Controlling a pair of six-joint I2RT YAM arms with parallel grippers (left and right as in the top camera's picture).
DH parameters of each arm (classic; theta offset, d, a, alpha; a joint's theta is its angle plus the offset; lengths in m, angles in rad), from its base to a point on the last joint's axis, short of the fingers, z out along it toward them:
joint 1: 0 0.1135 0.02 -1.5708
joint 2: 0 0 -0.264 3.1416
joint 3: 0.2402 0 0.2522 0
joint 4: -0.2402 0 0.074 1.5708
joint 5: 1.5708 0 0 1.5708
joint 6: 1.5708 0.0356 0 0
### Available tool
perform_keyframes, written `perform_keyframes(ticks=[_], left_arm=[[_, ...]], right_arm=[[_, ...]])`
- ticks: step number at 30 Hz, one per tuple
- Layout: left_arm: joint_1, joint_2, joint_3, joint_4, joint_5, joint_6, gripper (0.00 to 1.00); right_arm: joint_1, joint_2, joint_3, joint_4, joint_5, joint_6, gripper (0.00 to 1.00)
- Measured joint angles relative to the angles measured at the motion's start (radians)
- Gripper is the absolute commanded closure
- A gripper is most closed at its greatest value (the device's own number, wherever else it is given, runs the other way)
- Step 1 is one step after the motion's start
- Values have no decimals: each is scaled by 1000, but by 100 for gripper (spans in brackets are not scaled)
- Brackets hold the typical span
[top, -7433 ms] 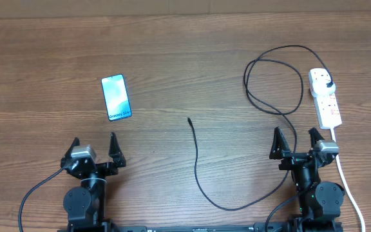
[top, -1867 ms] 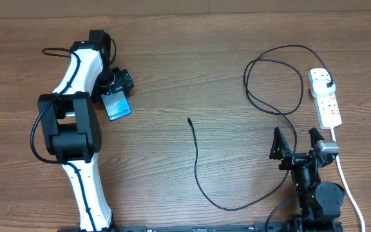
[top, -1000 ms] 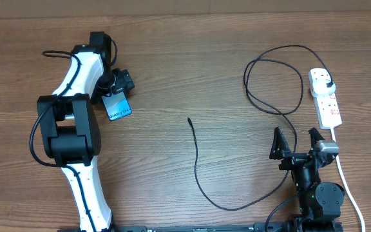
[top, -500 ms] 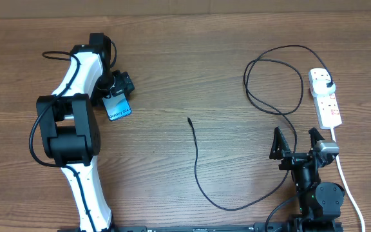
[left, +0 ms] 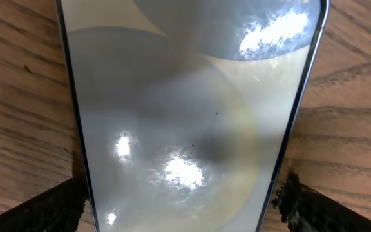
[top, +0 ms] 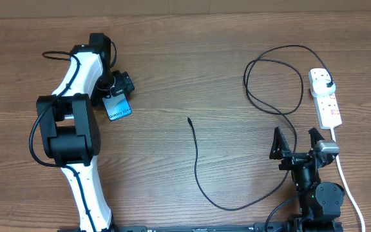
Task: Plug charger to phone and switch on socket
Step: 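Lower the left gripper and close it on the phone's long edges, then lift the phone with the left gripper and tilt it upright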
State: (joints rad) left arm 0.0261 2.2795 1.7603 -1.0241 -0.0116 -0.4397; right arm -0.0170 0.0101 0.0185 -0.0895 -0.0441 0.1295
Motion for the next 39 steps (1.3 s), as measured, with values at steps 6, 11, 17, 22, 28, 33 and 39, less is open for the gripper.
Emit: perform_keyframes(ticks=[6,11,17,22,28,33,39], left_arm=[[0,0,0,0,1,0,0],[0,0,0,0,1,0,0],[0,0,0,-1,1,1,10],[0,-2,-1,-4,4,-3,18],[0,-2,-2,-3,4,-3,22],[0,-3,-2,-3,5,-3,34],[0,-4,-3,-2,5,-3,57]], right_arm=[[0,0,0,0,0,0,0],[0,0,0,0,0,0,0],[0,0,0,0,0,0,0],[0,0,0,0,0,0,0],[0,0,0,0,0,0,0],[0,0,0,0,0,0,0],[0,0,0,0,0,0,0]])
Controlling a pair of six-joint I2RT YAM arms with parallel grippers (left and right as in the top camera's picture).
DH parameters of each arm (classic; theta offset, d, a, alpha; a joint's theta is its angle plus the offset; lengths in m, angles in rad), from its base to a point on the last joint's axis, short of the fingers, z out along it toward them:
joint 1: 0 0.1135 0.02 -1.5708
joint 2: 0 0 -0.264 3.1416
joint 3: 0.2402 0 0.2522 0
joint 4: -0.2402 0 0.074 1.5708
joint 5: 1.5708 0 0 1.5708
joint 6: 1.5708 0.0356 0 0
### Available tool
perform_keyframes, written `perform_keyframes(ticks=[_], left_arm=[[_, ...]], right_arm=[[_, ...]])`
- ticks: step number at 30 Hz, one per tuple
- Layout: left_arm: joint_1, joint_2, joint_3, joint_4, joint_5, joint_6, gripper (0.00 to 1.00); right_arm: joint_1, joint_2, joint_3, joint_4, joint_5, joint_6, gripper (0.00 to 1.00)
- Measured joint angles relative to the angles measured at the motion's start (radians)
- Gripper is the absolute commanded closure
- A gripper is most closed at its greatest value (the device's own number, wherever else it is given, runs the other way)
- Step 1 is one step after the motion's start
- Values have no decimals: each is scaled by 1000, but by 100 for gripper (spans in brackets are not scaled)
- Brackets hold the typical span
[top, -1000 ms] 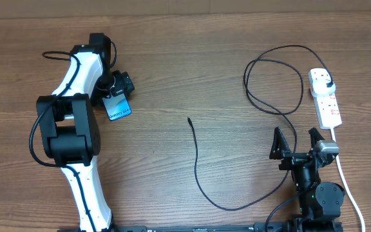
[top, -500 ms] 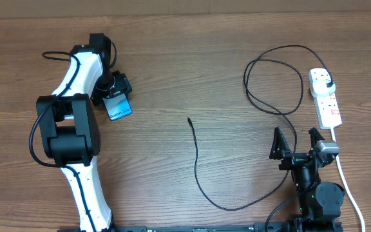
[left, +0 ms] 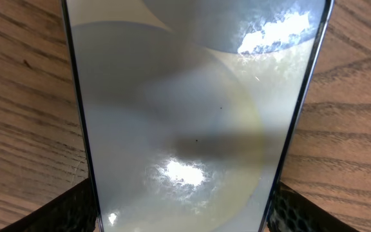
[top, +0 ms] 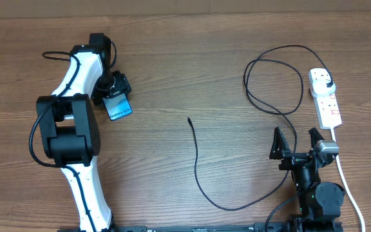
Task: Plug charger to phone and switch on socket
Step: 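Lift the phone with the left gripper and tilt it upright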
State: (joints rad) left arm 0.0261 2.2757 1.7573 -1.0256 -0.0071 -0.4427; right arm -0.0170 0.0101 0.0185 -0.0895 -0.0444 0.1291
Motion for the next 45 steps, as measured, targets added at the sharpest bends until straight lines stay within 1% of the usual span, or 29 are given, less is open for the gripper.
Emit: perform_keyframes(ticks=[2,3,5,16,18,22,27,31,34,36,38,39,41,45], left_arm=[[0,0,0,0,0,0,73],[0,0,0,0,0,0,77],[0,0,0,1,0,0,95],[0,0,7,-6,7,0,96],[0,2,23,-28,36,0,96],[0,12,83,-85,98,0,96],[0,11,215,-163,153,0,96],[0,9,320,-222,280,0,96],[0,8,354,-232,434,-2,96],[0,8,357,-237,583,-14,96],[0,8,357,-260,719,-57,96],[0,8,358,-288,803,-99,96],[0,8,358,-334,896,-142,96],[0,8,358,-389,1041,-184,96]], right_arm=[[0,0,0,0,0,1,0],[0,0,0,0,0,0,0],[0,0,0,0,0,0,0],[0,0,0,0,0,0,0],[0,0,0,0,0,1,0],[0,0,0,0,0,0,0],[0,0,0,0,0,0,0],[0,0,0,0,0,0,0],[0,0,0,0,0,0,0],[0,0,0,0,0,0,0],[0,0,0,0,0,1,0],[0,0,0,0,0,1,0],[0,0,0,0,0,0,0],[0,0,0,0,0,0,0]])
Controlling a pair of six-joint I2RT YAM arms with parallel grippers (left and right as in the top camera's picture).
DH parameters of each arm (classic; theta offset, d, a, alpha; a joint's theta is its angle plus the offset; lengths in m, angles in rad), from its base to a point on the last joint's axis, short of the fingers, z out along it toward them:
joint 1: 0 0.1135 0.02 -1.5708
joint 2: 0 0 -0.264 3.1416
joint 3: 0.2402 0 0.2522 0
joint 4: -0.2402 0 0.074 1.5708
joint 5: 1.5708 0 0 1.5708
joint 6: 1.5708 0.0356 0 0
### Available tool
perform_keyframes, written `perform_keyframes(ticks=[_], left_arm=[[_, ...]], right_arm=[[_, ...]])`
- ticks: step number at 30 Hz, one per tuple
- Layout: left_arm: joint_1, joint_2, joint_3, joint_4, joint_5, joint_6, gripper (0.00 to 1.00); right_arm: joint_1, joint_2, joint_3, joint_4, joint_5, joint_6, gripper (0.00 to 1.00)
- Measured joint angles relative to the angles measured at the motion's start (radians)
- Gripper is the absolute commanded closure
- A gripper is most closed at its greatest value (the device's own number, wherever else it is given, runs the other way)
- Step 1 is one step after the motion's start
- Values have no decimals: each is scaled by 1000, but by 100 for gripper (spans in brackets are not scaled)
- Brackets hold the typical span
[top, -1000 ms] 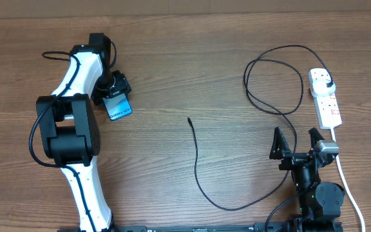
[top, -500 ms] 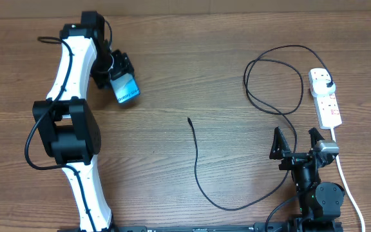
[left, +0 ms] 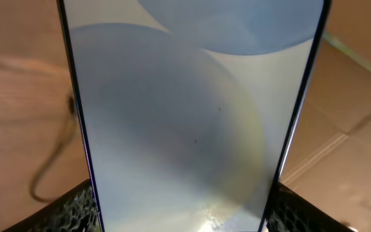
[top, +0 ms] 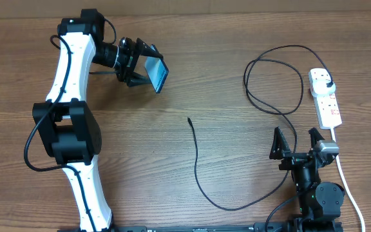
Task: Plug charger to phone and switch on socket
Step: 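Lift the phone with the left gripper and tilt it upright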
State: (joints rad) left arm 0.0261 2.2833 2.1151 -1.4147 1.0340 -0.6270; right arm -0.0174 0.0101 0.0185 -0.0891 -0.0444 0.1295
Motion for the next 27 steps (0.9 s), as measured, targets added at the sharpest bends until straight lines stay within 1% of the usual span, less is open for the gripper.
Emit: perform_keyframes(ticks=[2,5,12,27], left_arm=[[0,0,0,-45,48,-8,96],[0,0,0,-67,90,-12,96],[0,0,0,-75,174,-26,96],[0,0,1,-75,201,-33,96]], right_arm=[[0,0,0,0,0,0,0],[0,0,0,0,0,0,0],[0,0,0,0,0,0,0],[0,0,0,0,0,0,0]])
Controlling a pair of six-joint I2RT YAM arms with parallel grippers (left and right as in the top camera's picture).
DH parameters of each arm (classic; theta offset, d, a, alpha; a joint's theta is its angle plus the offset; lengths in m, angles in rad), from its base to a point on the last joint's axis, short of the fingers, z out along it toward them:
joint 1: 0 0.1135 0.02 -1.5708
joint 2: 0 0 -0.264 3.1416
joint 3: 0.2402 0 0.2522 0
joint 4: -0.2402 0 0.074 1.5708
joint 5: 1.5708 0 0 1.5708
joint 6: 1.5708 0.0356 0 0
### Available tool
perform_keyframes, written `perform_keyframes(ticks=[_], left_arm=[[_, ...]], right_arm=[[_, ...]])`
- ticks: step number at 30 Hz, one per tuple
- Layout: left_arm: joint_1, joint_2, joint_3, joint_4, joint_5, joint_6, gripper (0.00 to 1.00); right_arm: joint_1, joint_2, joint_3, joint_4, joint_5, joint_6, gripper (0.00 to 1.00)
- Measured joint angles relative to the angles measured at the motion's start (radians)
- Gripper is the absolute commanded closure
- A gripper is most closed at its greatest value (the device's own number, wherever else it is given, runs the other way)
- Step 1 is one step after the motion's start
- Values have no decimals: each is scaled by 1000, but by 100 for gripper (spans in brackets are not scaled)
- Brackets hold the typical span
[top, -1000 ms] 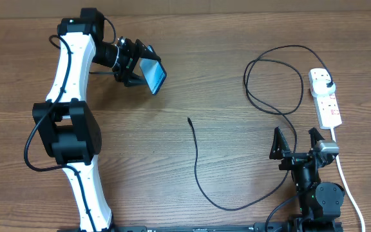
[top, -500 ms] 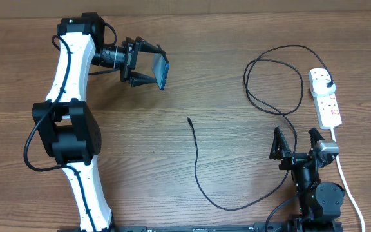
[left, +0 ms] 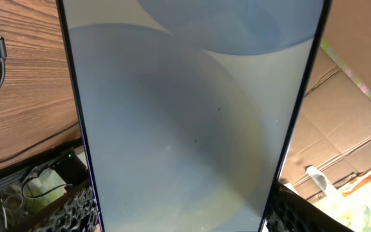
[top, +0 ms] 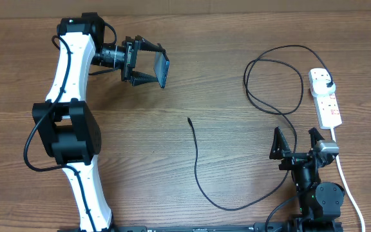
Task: Plug charger to phone and switch on socket
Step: 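Lift the phone with the left gripper and tilt it upright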
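Note:
My left gripper (top: 148,63) is shut on the phone (top: 163,71), holding it off the table at the back left, screen side toward the wrist camera. In the left wrist view the phone (left: 192,116) fills the frame between both fingers (left: 73,209). The black charger cable (top: 197,161) lies on the table, its free plug tip (top: 189,120) near the middle; that tip also shows in the left wrist view. The cable loops to the white socket strip (top: 325,98) at the far right. My right gripper (top: 296,143) rests open at the front right.
The brown wooden table (top: 192,58) carries only the cable and the socket strip. A white lead (top: 346,180) runs from the strip toward the front edge. Cardboard boxes (left: 346,129) show beyond the table in the left wrist view.
My left gripper has turned with the phone, which now stands more on edge and sits slightly further right. The cable tip has come into the left wrist view. The right arm is unchanged.
The phone lay flat on the table at the left with my left gripper's fingers either side of it. Then the fingers were closer on it. Later it was held raised at the back left, and now it is turned more on edge.

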State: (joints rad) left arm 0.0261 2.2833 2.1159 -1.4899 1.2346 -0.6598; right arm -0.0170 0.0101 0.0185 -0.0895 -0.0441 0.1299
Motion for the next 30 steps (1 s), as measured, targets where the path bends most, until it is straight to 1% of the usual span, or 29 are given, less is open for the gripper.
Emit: perform_keyframes(ticks=[17,22,30], left_arm=[[0,0,0,0,0,-19,96],[0,0,0,0,-32,-21,96],[0,0,0,0,-39,-22,96]], right_arm=[[0,0,0,0,0,0,0],[0,0,0,0,0,0,0],[0,0,0,0,0,0,0]])
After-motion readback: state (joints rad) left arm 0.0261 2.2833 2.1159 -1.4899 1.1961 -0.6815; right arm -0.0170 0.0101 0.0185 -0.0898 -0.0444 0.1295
